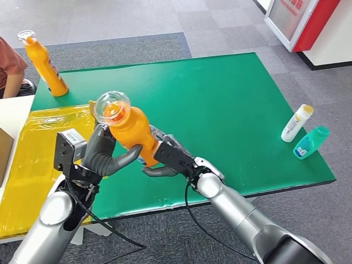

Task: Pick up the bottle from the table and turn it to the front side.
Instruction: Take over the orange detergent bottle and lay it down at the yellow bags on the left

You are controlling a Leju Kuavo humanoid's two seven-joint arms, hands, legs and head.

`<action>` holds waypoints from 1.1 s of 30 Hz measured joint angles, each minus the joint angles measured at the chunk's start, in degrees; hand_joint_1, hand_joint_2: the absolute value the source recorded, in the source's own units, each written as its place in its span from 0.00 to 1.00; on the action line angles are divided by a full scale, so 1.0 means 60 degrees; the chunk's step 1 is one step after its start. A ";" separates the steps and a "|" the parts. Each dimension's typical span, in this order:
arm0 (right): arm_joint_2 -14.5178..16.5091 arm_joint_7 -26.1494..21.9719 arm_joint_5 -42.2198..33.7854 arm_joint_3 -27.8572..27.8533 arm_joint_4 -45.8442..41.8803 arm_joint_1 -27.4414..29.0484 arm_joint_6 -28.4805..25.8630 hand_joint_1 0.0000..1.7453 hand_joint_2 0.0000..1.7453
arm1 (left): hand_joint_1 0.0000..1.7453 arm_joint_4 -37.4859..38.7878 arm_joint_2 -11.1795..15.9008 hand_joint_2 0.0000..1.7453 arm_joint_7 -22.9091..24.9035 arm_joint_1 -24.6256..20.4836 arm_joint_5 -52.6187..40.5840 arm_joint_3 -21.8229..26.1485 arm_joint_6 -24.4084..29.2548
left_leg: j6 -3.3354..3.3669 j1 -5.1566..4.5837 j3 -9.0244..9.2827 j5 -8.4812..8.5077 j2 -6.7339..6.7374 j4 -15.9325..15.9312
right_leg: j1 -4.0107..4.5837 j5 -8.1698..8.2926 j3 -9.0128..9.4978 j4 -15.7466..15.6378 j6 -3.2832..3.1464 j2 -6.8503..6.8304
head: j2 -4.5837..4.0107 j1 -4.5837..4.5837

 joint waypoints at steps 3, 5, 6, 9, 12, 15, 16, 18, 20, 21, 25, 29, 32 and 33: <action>-0.0030 0.0027 -0.0001 -0.0134 0.0189 -0.0027 -0.0006 0.00 1.00 | 1.00 0.0000 0.0035 1.00 0.0000 0.0000 -0.0090 0.0017 0.0014 | 0.0000 0.0000 0.0000 0.0000 0.0000 0.0000 | 0.0000 0.0000 0.0001 0.0000 0.0000 0.0000 | 0.0000 0.0001; -0.0050 0.0033 -0.0002 -0.0186 0.0282 -0.0030 -0.0010 0.00 1.00 | 1.00 0.0000 0.0059 1.00 0.0000 -0.0002 -0.0103 0.0030 0.0014 | 0.0000 0.0000 0.0000 0.0000 0.0000 0.0000 | 0.0000 0.0001 0.0001 0.0000 0.0000 0.0000 | 0.0000 0.0000; -0.0055 0.0035 -0.0002 -0.0196 0.0319 -0.0030 -0.0015 0.00 1.00 | 1.00 0.0000 0.0066 1.00 0.0000 -0.0002 -0.0109 0.0032 0.0015 | 0.0000 0.0000 0.0000 0.0000 0.0000 0.0000 | 0.0000 0.0001 0.0001 0.0000 0.0000 0.0000 | 0.0000 -0.0001; -0.0062 0.0102 0.0005 -0.0258 0.0433 -0.0032 -0.0100 0.00 1.00 | 1.00 0.0000 0.0080 1.00 0.0001 -0.0002 -0.0261 0.0033 0.0064 | 0.0000 0.0000 0.0000 0.0000 0.0000 0.0000 | 0.0000 0.0001 0.0001 0.0000 0.0000 0.0000 | 0.0000 -0.0001; -0.0102 0.0140 0.0065 -0.0454 0.0575 -0.0033 -0.0235 0.00 1.00 | 1.00 0.0000 0.0120 1.00 0.0007 -0.0001 -0.0709 0.0052 0.0193 | 0.0000 0.0000 0.0000 0.0000 0.0000 0.0000 | 0.0000 0.0001 0.0001 0.0000 0.0000 0.0000 | 0.0000 0.0000; -0.0164 0.0119 0.0138 -0.0686 0.0713 -0.0047 -0.0310 0.00 1.00 | 1.00 0.0000 0.0188 1.00 0.0014 0.0003 -0.1024 0.0108 0.0259 | 0.0000 0.0000 0.0000 0.0000 0.0000 0.0000 | 0.0000 0.0001 0.0001 0.0000 0.0000 0.0000 | 0.0000 0.0001; -0.0178 0.0116 0.0153 -0.0738 0.0745 -0.0051 -0.0317 0.00 1.00 | 1.00 0.0000 0.0205 1.00 0.0020 0.0005 -0.1123 0.0121 0.0293 | 0.0000 0.0000 0.0000 0.0000 0.0000 0.0000 | 0.0000 0.0001 0.0001 0.0000 0.0000 0.0000 | 0.0000 0.0000; -0.0196 0.0116 0.0200 -0.0838 0.0782 -0.0048 -0.0336 0.00 1.00 | 1.00 0.0003 0.0240 1.00 0.0089 0.0005 -0.1611 0.0135 0.0484 | 0.0000 0.0000 0.0000 0.0000 0.0000 0.0000 | 0.0000 0.0001 0.0001 0.0000 0.0000 0.0000 | 0.0000 0.0000; -0.0232 0.0124 0.0289 -0.1004 0.0791 -0.0039 -0.0384 0.00 1.00 | 1.00 0.0051 0.0309 1.00 0.0267 0.0009 -0.2448 0.0179 0.0771 | 0.0000 0.0000 0.0000 0.0000 0.0000 0.0000 | 0.0000 0.0001 0.0001 0.0000 0.0000 0.0000 | 0.0000 0.0001; -0.0268 0.0144 0.0365 -0.1114 0.0791 -0.0037 -0.0412 0.00 1.00 | 1.00 0.0122 0.0359 1.00 0.0369 0.0014 -0.2897 0.0231 0.0909 | 0.0000 0.0000 0.0000 0.0000 0.0000 0.0000 | 0.0000 0.0001 0.0001 0.0000 0.0000 0.0000 | 0.0000 0.0000; -0.0466 0.0301 0.0786 -0.1580 0.0744 -0.0033 -0.0457 0.00 1.00 | 1.00 0.0644 0.0596 1.00 0.0539 0.0114 -0.4225 0.0632 0.1270 | 0.0000 0.0000 0.0001 0.0001 0.0000 0.0000 | 0.0000 0.0002 0.0000 0.0000 -0.0001 0.0001 | 0.0000 0.0001; -0.0554 0.0544 0.1101 -0.1917 0.0480 -0.0027 -0.0350 0.00 1.00 | 1.00 0.0960 0.0737 1.00 0.0752 0.0233 -0.4899 0.1021 0.1146 | -0.0001 0.0000 -0.0001 0.0002 0.0001 0.0000 | 0.0000 0.0002 -0.0002 0.0001 0.0000 0.0000 | 0.0000 0.0001; -0.0579 0.0654 0.1242 -0.2136 0.0192 0.0015 -0.0264 0.00 1.00 | 1.00 0.1042 0.0833 1.00 0.1014 0.0332 -0.5773 0.1223 0.1233 | -0.0001 0.0000 -0.0001 0.0002 0.0001 0.0000 | 0.0000 0.0001 -0.0001 0.0001 0.0000 0.0001 | 0.0000 0.0001; -0.0598 0.0640 0.1275 -0.2218 0.0099 0.0053 -0.0257 0.00 1.00 | 1.00 0.1066 0.0880 1.00 0.1046 0.0400 -0.6140 0.1299 0.1349 | -0.0001 0.0000 -0.0001 0.0001 0.0001 0.0000 | 0.0000 0.0001 -0.0001 0.0001 0.0000 0.0001 | 0.0000 0.0001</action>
